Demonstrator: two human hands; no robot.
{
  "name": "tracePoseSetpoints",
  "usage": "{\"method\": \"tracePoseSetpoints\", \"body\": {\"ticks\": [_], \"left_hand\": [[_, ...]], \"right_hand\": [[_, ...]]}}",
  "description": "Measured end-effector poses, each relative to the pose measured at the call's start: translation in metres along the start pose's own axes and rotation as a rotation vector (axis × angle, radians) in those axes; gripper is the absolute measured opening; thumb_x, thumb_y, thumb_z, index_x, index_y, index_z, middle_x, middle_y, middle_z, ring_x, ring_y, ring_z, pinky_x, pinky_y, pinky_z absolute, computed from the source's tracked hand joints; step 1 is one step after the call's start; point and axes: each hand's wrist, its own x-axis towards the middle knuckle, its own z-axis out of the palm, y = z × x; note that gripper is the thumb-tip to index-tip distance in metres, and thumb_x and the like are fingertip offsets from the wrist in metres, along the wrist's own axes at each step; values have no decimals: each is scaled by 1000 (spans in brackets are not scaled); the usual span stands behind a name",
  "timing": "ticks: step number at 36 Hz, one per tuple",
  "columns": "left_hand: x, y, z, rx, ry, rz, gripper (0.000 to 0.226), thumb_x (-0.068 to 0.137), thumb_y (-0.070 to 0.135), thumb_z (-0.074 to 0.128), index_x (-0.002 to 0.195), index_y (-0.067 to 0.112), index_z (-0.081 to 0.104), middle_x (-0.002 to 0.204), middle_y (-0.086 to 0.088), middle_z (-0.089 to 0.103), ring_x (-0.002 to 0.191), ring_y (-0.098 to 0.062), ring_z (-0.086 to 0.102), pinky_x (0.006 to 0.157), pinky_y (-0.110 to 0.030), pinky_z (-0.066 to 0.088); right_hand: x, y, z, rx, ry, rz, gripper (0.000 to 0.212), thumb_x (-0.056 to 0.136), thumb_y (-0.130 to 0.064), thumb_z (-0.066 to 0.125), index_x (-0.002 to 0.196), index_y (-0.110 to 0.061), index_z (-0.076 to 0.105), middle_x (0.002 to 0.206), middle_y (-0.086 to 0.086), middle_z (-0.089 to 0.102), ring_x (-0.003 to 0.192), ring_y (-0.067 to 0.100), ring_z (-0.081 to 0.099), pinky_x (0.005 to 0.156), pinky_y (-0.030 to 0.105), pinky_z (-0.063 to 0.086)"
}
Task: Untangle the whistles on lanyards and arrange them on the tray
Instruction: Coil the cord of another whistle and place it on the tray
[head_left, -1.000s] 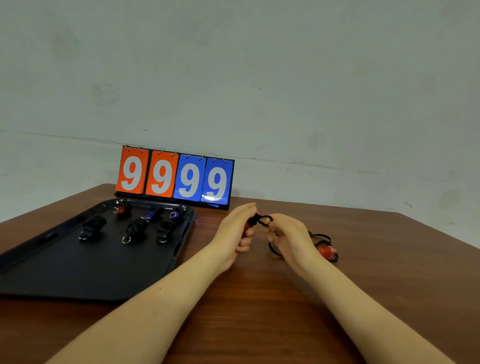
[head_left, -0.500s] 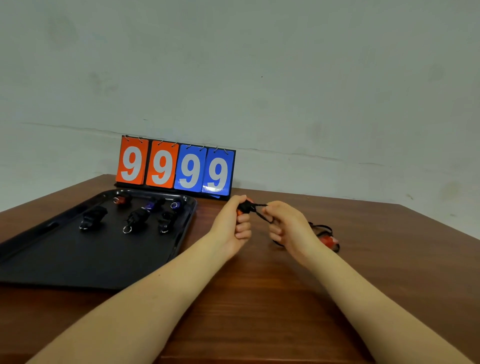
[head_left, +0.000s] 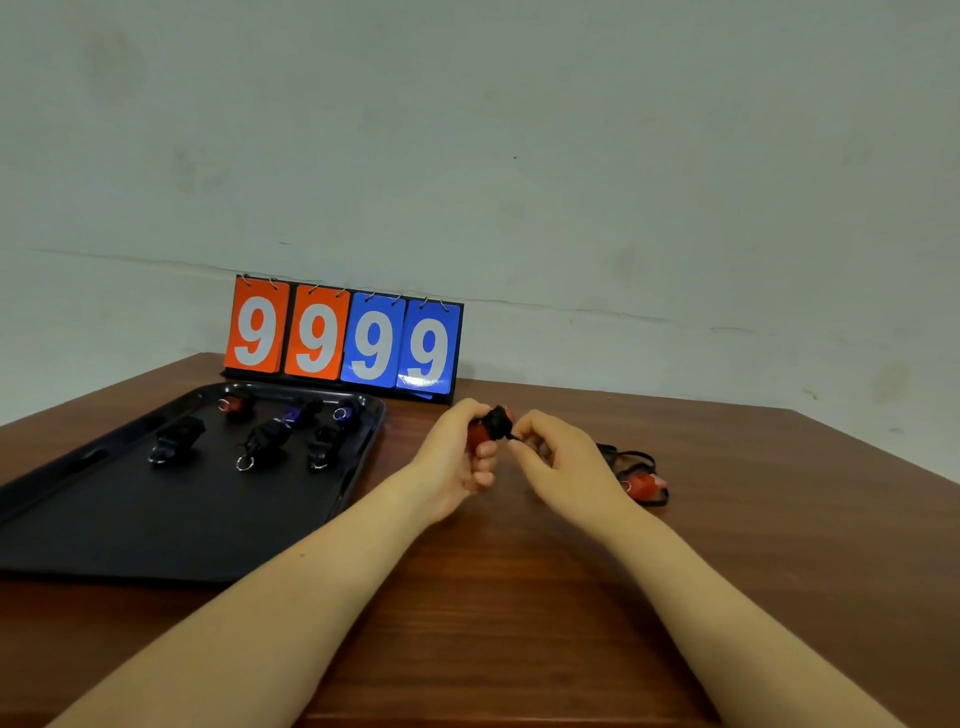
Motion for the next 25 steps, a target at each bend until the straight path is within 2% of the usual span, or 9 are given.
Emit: {"method": "tracePoseSetpoints", "body": {"ticks": [4,8,11,15,19,23,25], "left_hand": [[3,-2,-1,221,5,63,20,98,26,46,108,11,55,58,1,41,52,-10,37,45,-20,31],[6,-3,0,480,23,156,16,99,25,44,98,14,55,63,0,41,53,-11,35,47,-23,32],[7,-3,1,550,7,177,16,98,27,46,97,14,56,62,0,42,53,-11,35,47,-23,34],[7,-5,1,584,-19,200,15,98,26,46,94,14,56,60,1,42,51,-10,36,47,-23,36],[5,-5,1,567,-33,211,13,98,20,45,95,11,54,61,0,42,50,-10,37,46,-22,37],[2,-7,0,504,-45,207,12,96,17,45,95,10,54,63,-2,44,49,-9,37,47,-23,36],[1,-8,0,483,-59,223,13,96,17,44,96,8,55,65,-2,44,50,-9,36,48,-23,36]], "right_hand": [[0,2,0,-60,20,10,8,96,-25,52,92,-20,56,81,-6,56,74,10,53,71,31,47],[2,5,0,-131,81,-7,7,96,-24,53,93,-19,57,86,-7,55,75,6,51,70,24,45],[3,5,-2,-128,157,6,5,95,-22,55,93,-20,59,88,-7,53,72,3,47,65,13,37],[4,6,-4,-109,190,-2,5,93,-22,60,94,-19,64,90,-6,56,78,6,52,67,11,39],[4,6,-6,30,138,56,4,92,-23,61,91,-24,65,90,-9,62,82,3,57,69,11,42],[4,4,-10,343,42,238,9,92,-23,61,92,-19,69,82,-5,68,60,3,59,58,14,47],[5,4,-11,480,13,332,12,92,-23,62,94,-14,70,77,-2,68,58,7,58,56,17,47]]}}
